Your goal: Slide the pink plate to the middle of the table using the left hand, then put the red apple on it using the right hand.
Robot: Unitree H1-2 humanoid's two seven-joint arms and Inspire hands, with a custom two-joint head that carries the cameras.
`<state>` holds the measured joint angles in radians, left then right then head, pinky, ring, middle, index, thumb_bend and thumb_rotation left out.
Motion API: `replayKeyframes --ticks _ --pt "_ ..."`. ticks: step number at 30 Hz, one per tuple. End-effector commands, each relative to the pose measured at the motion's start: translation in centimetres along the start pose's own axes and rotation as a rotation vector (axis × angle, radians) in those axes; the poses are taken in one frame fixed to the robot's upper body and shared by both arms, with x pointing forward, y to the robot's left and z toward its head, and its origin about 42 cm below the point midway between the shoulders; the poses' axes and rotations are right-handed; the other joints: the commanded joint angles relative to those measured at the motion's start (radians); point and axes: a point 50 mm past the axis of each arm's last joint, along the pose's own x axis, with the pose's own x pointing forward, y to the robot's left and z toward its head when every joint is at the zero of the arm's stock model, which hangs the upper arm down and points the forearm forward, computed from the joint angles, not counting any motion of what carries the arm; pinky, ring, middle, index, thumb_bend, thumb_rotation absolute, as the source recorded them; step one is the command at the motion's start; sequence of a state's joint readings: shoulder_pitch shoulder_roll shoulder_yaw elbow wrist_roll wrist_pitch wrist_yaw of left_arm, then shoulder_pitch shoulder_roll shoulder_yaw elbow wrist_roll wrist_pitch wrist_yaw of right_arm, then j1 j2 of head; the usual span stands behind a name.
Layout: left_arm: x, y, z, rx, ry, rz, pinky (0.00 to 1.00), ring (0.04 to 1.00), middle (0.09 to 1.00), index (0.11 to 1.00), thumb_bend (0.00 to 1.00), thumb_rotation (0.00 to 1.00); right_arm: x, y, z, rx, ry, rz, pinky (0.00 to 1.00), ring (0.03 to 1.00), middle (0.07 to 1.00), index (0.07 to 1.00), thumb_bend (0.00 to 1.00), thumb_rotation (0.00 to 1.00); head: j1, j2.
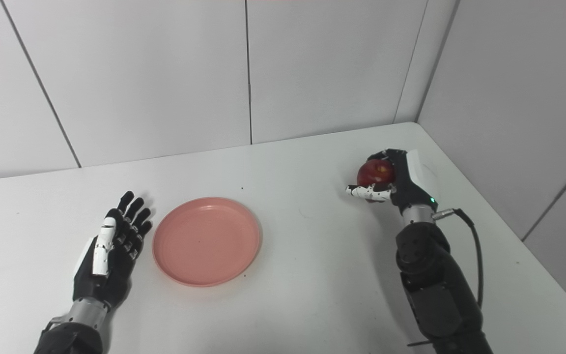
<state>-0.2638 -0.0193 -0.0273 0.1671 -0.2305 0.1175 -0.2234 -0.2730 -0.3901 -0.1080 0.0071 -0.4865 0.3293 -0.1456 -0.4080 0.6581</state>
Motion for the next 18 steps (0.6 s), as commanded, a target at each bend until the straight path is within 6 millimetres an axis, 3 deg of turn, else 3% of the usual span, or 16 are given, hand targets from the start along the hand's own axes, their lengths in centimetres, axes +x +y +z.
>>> replayKeyframes --ticks 1,10,18 --pt "-0.6 0.1 -1.5 -0.011 0.068 0.021 1.00 0.983 0.994 0.984 0.40 1.00 0.7 -2.0 2.6 0.017 -0.114 -0.079 0.36 0.424 0.466 0.483 0.52 0.14 0.004 -0.003" --pt "-0.5 -0.4 -1.5 0.001 0.069 0.030 0.98 0.973 0.984 0.979 0.40 1.00 -0.3 -2.9 7.5 0.047 -0.252 -0.075 0.35 0.410 0.460 0.483 0.52 0.14 0.035 -0.009" --pt "-0.4 -1.0 -1.6 -0.010 0.068 0.039 0.97 0.966 0.978 0.969 0.39 1.00 -0.8 -2.6 11.3 0.059 -0.331 -0.041 0.35 0.422 0.473 0.484 0.52 0.14 0.079 -0.011"
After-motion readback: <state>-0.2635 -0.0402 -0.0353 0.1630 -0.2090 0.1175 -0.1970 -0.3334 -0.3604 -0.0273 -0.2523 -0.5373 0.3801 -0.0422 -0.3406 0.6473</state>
